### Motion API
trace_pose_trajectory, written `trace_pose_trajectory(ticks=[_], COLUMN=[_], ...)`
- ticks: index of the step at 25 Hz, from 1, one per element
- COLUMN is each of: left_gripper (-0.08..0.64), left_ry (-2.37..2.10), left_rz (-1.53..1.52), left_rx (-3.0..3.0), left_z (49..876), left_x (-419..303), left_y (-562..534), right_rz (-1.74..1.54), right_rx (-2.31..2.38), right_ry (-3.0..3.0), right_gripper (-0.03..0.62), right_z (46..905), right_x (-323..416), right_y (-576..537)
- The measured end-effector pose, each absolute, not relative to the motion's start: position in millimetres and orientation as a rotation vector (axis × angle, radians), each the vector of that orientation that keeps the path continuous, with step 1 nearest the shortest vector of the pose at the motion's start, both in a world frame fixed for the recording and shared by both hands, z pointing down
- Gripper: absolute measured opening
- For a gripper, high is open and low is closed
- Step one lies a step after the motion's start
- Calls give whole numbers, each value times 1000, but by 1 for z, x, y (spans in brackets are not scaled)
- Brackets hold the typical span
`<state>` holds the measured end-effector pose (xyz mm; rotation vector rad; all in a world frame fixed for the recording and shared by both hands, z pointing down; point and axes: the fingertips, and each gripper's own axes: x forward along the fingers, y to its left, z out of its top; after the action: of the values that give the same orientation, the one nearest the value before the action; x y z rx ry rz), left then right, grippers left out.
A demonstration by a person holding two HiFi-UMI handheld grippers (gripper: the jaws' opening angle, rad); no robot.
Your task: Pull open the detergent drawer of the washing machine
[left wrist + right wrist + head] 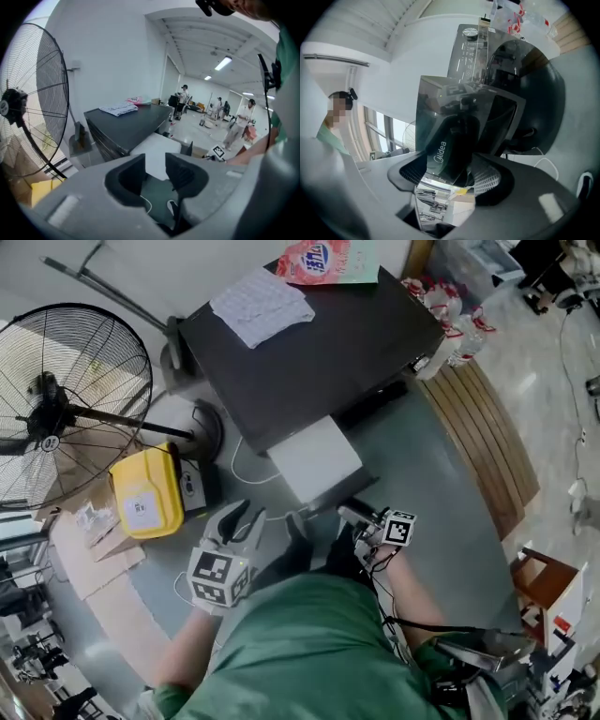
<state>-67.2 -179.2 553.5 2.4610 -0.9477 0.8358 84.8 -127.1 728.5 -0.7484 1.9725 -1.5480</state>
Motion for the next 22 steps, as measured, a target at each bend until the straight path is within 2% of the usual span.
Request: trace_pose_trajectory(ticks=[5,11,15,19,22], left_gripper=[125,120,113,106,103], left_ry=[-987,-1029,-1086,-1129,-1147], left_rz=[784,699,621,555,511], left_rx=[2431,2453,2438,2460,2487], left_z=[549,530,520,506,493], left_x=[-76,-84,-91,-97,-100], left_y=[-186,-198,-210,-218,-223], right_rz=[-1654,-1664,-1462,-1233,-1013], right_rx=[-988,-1295,-1670,-1857,-1878], right_ry=[2038,2288,2462,2591,2613], right_gripper=[283,245,173,134,132], right_z=[728,709,676,629,576], right_x=[87,85,111,121,122], right_y=[-119,-107,-125,-141,-158])
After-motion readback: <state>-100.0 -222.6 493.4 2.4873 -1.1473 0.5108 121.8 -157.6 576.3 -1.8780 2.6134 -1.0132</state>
